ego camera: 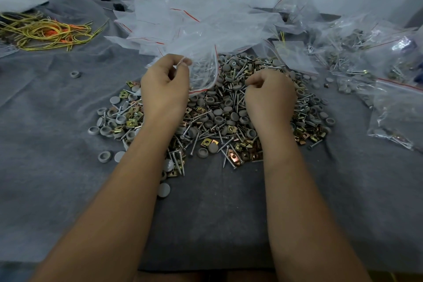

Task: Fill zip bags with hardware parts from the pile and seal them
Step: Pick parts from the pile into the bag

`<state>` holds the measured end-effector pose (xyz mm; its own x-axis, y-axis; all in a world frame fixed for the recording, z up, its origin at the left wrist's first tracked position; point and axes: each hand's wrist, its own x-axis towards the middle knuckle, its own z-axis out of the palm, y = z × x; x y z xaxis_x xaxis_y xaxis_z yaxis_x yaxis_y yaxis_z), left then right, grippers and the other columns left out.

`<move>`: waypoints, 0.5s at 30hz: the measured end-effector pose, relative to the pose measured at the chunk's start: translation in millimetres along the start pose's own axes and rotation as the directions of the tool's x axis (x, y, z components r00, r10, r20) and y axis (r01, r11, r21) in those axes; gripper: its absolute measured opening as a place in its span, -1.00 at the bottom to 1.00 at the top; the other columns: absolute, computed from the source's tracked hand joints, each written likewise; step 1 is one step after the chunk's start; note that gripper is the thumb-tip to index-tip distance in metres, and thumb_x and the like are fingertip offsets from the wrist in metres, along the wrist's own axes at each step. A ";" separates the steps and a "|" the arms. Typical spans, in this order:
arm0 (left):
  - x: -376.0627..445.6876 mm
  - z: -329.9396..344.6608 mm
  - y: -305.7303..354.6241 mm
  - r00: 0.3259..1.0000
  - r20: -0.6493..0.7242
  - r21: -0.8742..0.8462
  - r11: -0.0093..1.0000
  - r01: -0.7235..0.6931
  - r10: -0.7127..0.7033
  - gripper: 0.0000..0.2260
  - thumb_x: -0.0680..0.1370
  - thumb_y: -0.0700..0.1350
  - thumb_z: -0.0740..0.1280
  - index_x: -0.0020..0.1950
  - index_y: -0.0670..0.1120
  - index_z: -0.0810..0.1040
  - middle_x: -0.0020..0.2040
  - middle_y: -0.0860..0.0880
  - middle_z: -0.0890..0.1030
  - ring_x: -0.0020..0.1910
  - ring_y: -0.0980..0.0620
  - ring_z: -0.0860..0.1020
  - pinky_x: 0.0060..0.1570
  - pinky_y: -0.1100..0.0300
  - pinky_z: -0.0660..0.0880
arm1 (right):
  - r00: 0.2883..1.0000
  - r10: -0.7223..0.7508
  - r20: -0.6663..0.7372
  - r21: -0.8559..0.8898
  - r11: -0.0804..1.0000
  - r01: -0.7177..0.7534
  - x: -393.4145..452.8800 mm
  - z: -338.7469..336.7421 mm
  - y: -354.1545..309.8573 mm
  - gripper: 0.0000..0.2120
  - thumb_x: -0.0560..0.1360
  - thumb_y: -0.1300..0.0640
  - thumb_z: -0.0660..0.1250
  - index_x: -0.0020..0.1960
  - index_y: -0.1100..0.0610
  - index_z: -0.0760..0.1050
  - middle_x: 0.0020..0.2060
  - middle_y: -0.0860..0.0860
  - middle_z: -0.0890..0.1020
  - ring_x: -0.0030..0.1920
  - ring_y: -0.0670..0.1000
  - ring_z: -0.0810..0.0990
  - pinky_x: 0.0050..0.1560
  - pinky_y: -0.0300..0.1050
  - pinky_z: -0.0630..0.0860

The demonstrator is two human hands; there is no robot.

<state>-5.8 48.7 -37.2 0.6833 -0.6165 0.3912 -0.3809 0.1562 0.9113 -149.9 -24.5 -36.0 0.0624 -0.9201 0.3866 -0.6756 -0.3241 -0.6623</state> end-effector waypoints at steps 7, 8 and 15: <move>-0.4 0.5 0.4 1.000 0.015 0.002 1.000 0.011 -0.011 -0.82 0.60 -0.17 0.22 -0.03 -0.01 0.61 -0.57 0.15 0.30 -0.56 0.17 0.22 -0.50 0.28 0.23 | 0.988 -0.105 -0.113 -0.041 0.994 0.101 -1.3 -0.6 -3.6 -0.77 0.49 0.22 0.30 0.09 0.03 0.61 0.01 -0.02 0.64 0.13 0.09 0.48 0.11 0.09 0.47; -0.4 0.5 0.4 1.000 0.018 -0.001 1.000 0.012 -0.012 -0.82 0.60 -0.18 0.22 -0.02 -0.02 0.62 -0.56 0.14 0.29 -0.55 0.17 0.21 -0.51 0.29 0.20 | 0.988 -0.123 -0.099 -0.039 0.992 0.119 -1.8 0.1 -3.7 -0.74 0.49 0.20 0.31 0.14 0.01 0.59 0.07 -0.03 0.63 0.18 0.08 0.45 0.15 0.08 0.44; -1.2 0.4 1.0 0.999 0.032 0.015 1.000 0.017 -0.017 -0.82 0.61 -0.18 0.23 -0.01 -0.05 0.63 -0.55 0.14 0.30 -0.54 0.18 0.22 -0.51 0.34 0.19 | 0.966 -0.206 0.155 -0.155 0.961 0.230 -1.7 8.0 -0.6 -0.64 0.60 -0.03 0.19 0.38 -0.17 0.41 0.33 -0.07 0.46 0.36 0.04 0.25 0.32 0.03 0.12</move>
<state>-7.2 49.4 -36.8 0.6693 -0.6437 0.3710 -0.3788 0.1340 0.9157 -143.7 -24.5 -41.4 0.3136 -0.8563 0.4103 -0.7487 -0.4887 -0.4478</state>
